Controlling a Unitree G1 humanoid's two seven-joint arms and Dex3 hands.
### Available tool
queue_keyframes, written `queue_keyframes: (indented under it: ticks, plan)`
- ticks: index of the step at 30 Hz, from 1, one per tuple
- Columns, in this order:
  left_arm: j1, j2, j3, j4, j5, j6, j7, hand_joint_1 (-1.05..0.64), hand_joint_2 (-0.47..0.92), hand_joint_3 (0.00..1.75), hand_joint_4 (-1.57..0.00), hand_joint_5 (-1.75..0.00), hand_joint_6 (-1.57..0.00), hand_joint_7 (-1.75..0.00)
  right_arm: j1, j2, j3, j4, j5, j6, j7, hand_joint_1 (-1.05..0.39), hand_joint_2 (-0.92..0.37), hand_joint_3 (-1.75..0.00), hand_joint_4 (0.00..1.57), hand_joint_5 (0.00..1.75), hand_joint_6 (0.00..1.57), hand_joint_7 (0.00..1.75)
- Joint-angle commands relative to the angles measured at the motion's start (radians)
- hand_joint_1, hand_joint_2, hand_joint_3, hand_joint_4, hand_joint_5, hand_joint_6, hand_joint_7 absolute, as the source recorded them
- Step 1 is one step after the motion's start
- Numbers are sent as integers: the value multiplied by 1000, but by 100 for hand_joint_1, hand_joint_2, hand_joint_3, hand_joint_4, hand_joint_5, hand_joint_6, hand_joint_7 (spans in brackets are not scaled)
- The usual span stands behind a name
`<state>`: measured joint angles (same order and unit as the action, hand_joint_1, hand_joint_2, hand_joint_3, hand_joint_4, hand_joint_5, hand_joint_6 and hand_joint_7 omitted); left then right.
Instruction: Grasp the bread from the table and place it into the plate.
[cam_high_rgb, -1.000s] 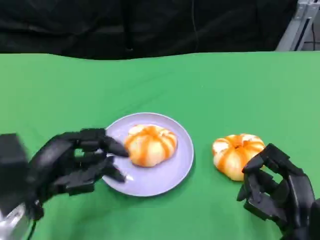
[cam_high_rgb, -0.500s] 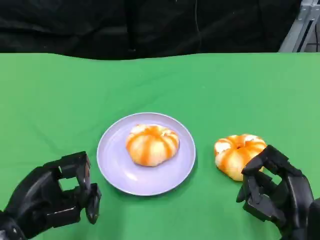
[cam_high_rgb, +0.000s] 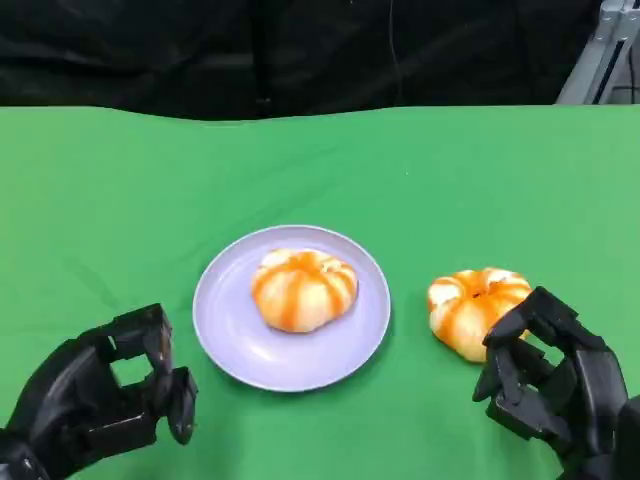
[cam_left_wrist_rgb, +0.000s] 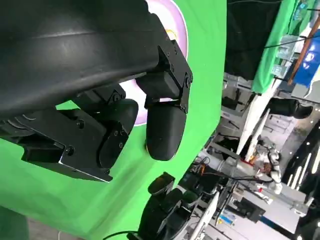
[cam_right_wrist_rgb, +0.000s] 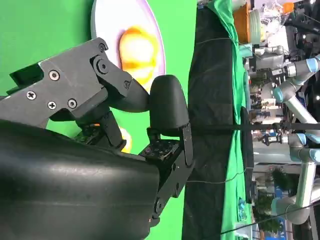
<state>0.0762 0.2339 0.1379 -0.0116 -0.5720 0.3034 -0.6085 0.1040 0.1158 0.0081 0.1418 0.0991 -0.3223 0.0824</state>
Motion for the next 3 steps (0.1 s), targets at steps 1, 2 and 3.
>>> queue_keyframes:
  ticks: [1,2,3]
  plan:
    - [11,1,11,9,19,-22,0,5,61,145,-92,-175,-74,-175,-4,-8,-11,3,11,-14,3,-14,-62,-111,83,175,64,160]
    - [12,-1,11,8,20,-24,0,5,61,146,-92,-175,-74,-175,-3,-8,-12,2,14,-13,5,-13,-62,-111,84,175,64,160]
    - [12,-4,12,8,22,-26,0,5,61,146,-92,-175,-74,-175,-2,-9,-11,0,12,-10,4,-13,-62,-111,84,175,64,160]
